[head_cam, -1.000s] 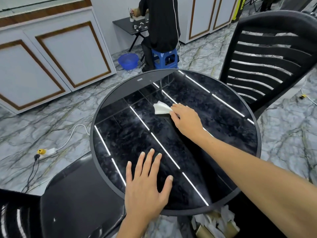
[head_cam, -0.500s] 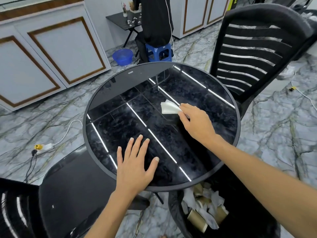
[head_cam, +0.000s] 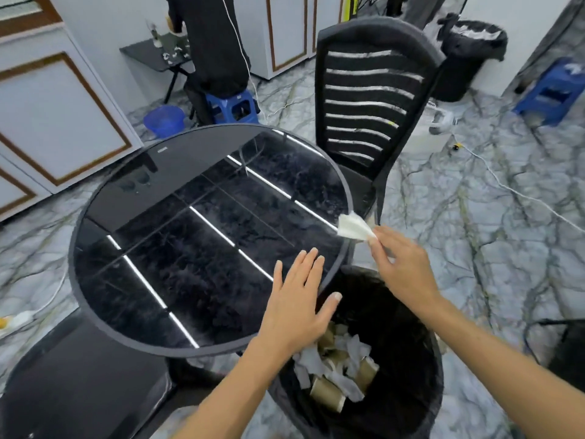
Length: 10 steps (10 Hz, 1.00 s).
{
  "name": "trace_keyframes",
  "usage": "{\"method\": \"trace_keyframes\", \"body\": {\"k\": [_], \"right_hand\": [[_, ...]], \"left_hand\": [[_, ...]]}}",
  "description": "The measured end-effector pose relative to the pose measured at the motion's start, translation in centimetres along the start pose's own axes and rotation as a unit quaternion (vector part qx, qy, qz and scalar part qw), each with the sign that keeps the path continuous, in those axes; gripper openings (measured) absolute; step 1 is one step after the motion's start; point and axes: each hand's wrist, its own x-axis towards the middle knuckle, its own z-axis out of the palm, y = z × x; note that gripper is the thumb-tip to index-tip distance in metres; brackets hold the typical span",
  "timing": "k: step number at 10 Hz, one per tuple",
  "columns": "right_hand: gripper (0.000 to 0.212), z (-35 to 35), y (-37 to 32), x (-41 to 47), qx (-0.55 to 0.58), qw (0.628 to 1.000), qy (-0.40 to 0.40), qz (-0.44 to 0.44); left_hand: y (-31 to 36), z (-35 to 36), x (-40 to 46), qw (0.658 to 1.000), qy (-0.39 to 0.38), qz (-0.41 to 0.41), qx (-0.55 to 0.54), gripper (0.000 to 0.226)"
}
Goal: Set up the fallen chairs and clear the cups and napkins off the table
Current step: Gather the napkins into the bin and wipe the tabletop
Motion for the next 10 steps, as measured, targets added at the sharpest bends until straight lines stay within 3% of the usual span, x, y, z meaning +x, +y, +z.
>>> {"method": "trace_keyframes", "body": {"k": [2,3,5,6,8,9,10], "right_hand": [[0.028,-2.1,3.8,-5.7,-0.015,0.999,-0.014,0.047],[0.041,-1.6,5.2,-8.5,-0.016,0.996,-0.037,0.085],[0.034,0.8,6.2,-13.6,-0.057,0.986,-0.080,0.132],[0.050,1.9,6.2,-15.3,-0.078,0.981,-0.102,0.142],[0.032,4.6,6.2,-17.0,-0.098,0.976,-0.116,0.157],[0.048,5.8,6.0,-17.4,-0.088,0.970,-0.154,0.163],[0.049,6.8,6.1,-17.6,-0.080,0.959,-0.200,0.185]], "left_hand": [[-0.2,2.7,0.4,0.992,0.020,0.020,0.123,0.072],[-0.4,3.1,0.4,0.989,0.025,0.022,0.143,0.070],[0.0,3.0,0.5,0.986,0.029,0.013,0.162,0.065],[-0.1,3.2,0.5,0.984,0.031,0.015,0.175,0.065],[-0.2,3.4,0.6,0.981,0.036,0.021,0.191,0.066],[-0.2,3.3,0.5,0.981,0.043,0.026,0.186,0.067],[0.0,3.2,0.5,0.982,0.043,0.022,0.182,0.069]]}}
